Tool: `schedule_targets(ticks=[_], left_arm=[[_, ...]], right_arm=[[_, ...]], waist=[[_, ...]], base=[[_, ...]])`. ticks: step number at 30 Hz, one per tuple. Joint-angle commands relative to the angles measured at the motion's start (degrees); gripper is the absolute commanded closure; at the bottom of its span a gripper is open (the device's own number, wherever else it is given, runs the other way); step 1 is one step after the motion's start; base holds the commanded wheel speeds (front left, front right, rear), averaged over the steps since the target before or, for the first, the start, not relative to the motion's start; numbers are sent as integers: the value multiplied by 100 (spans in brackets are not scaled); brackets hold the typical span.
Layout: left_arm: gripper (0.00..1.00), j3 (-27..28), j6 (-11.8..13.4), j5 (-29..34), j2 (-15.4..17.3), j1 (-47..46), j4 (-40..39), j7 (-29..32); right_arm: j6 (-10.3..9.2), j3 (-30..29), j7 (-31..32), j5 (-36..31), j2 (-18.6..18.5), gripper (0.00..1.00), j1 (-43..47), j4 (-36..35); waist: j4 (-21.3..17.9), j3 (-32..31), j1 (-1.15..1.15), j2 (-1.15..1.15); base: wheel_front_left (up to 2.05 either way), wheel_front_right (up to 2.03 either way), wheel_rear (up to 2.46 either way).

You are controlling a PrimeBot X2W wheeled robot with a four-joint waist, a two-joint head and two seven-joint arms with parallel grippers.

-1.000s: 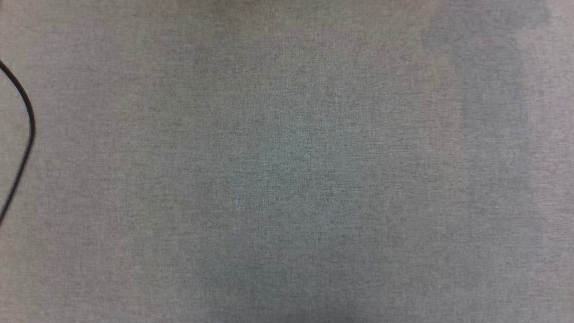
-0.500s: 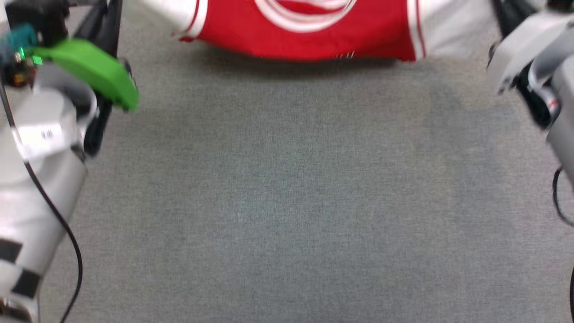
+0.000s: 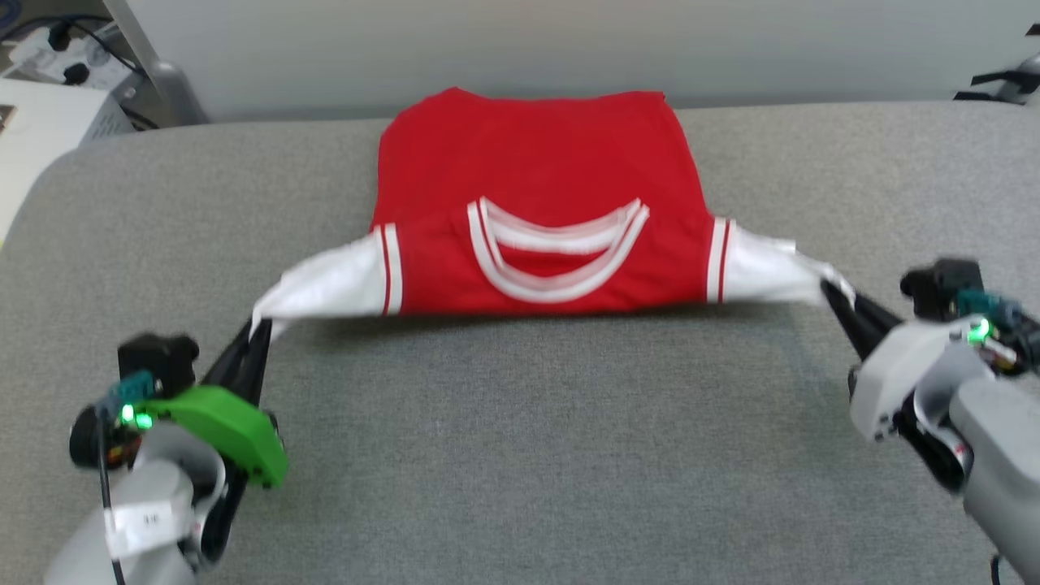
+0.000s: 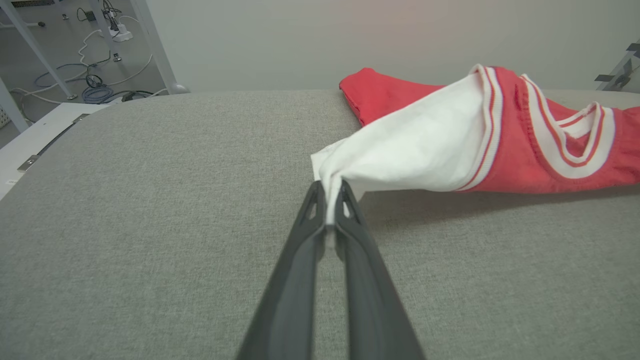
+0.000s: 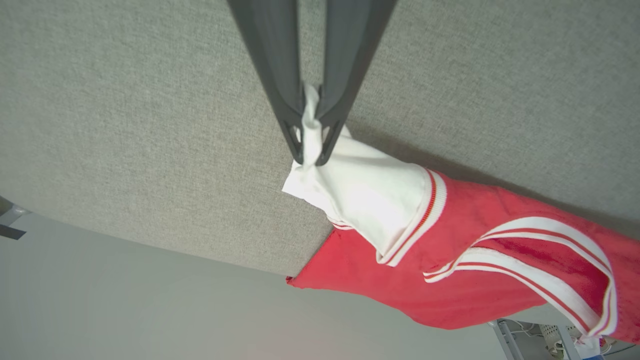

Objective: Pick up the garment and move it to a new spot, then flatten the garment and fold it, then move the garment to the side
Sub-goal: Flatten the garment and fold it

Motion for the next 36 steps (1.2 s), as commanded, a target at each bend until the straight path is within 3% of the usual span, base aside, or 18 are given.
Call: schedule_targets(ticks=[1,4,11,23,29,30,31,36], left_arm=[[100,33,78,18,54,252,-41,-33],[100,25,242,-85,31,1117,-156,-33],[100,18,419,-156,-56,1945,-276,-34],[100,264,491,-72,-214,2572,-507,-34],[100,309,503,97,-264,2572,-609,-34],[100,321,502,127,-278,2556,-632,-34],[100,336,500,174,-294,2533,-669,-34],[100,369,473,373,-366,2417,-793,-34]], right_arm=[[-4,-18,-53,63,-55,100,247,-60],[-4,-222,-53,172,-185,100,1129,-222],[-4,-792,-53,180,-250,100,2314,-418],[-4,-2147,-53,-368,-183,100,3937,-1103],[-4,-2617,6,-649,-48,100,4175,-1352],[-4,-2691,21,-728,-22,56,4156,-1385],[-4,-2781,44,-830,12,0,4120,-1435],[-4,-3328,147,-1129,70,0,3866,-1826]], waist=[[-6,-281,1,0],[5,-560,1,0],[102,-774,1,0],[257,-868,1,0],[288,-836,1,0],[290,-824,1,0],[293,-805,1,0],[354,-700,1,0]], base=[[0,0,0],[0,0,0],[0,0,0],[0,0,0],[0,0,0],[0,0,0],[0,0,0],[0,0,0]])
